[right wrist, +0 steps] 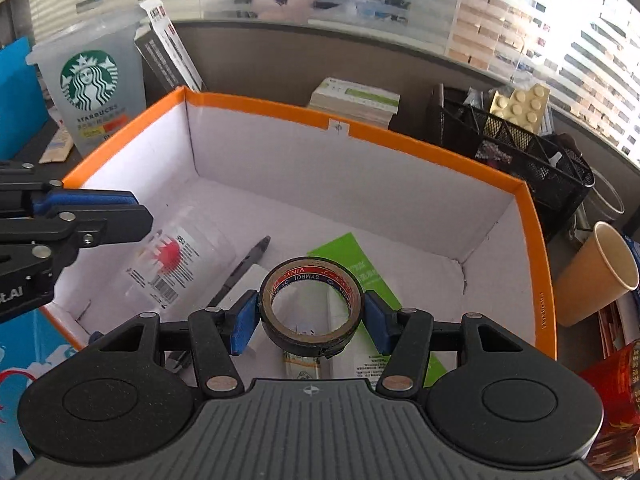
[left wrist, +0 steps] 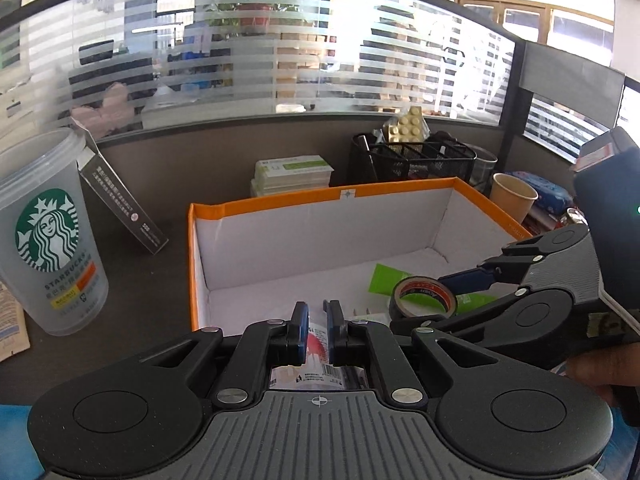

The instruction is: Organize rigid objects

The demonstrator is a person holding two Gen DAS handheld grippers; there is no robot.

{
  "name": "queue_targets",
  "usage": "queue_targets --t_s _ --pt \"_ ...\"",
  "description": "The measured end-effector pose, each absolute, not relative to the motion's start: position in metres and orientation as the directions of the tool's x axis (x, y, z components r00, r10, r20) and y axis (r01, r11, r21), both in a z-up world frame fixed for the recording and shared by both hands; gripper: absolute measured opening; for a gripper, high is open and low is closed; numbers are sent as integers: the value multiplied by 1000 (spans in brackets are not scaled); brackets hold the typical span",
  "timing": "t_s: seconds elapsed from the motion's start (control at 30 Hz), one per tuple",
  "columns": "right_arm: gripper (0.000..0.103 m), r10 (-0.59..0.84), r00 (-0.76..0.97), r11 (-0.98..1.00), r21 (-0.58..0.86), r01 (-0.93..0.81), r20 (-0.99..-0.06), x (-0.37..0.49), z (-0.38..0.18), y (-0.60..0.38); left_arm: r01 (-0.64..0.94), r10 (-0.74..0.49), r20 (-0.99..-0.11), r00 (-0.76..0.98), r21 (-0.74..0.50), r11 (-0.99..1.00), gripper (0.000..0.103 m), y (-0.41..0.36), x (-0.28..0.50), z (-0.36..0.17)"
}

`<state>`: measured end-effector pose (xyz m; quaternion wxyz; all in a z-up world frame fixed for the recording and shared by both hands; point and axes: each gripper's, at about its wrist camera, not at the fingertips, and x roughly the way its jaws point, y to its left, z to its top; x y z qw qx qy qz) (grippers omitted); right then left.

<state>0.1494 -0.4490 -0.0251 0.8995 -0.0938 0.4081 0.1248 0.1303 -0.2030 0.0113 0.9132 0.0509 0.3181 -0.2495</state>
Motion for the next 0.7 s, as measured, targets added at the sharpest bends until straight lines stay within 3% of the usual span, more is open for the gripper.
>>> queue_targets --t_s 0.33,0.5,0.7 --pt "54 144 596 959 -38 -282 -790 159 -37 -450 493 -419 -620 663 -60 868 8 -205 132 7" --pt "69 130 611 959 -57 -276 -781 157 -33 -448 489 -414 -621 665 -57 871 8 -206 132 6" --pt "69 121 638 962 -68 -264 -761 149 -25 -451 473 -403 -611 682 -52 879 13 -202 127 10"
